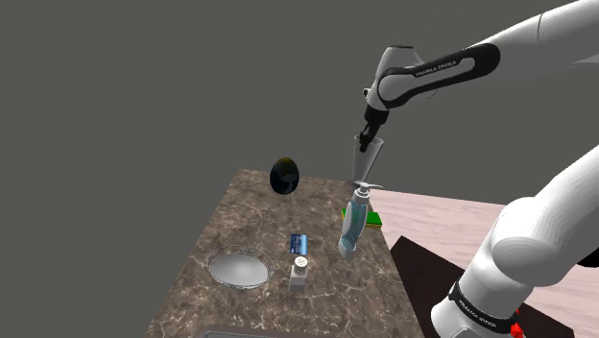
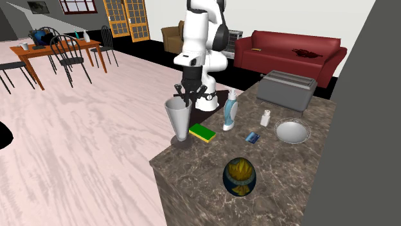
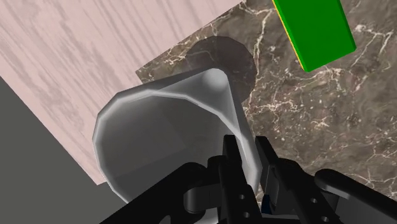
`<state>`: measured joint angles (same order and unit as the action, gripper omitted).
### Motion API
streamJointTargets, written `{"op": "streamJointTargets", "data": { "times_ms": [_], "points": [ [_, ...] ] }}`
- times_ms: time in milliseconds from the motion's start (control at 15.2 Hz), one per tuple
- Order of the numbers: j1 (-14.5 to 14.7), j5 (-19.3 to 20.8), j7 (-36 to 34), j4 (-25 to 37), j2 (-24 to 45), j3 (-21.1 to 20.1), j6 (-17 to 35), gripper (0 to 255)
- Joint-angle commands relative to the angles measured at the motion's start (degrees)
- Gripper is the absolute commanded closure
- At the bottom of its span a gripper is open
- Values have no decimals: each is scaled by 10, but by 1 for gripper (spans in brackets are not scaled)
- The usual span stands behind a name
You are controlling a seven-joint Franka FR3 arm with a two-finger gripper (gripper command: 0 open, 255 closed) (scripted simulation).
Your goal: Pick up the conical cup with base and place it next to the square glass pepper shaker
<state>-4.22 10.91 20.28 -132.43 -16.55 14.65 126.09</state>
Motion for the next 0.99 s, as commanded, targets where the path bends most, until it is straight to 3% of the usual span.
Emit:
{"op": "streamJointTargets", "data": {
  "times_ms": [0,924],
  "points": [
    [0,0,1,10,-6,-2,-16,255],
    [4,-7,10,103,-23,-9,-126,255]
  ]
}}
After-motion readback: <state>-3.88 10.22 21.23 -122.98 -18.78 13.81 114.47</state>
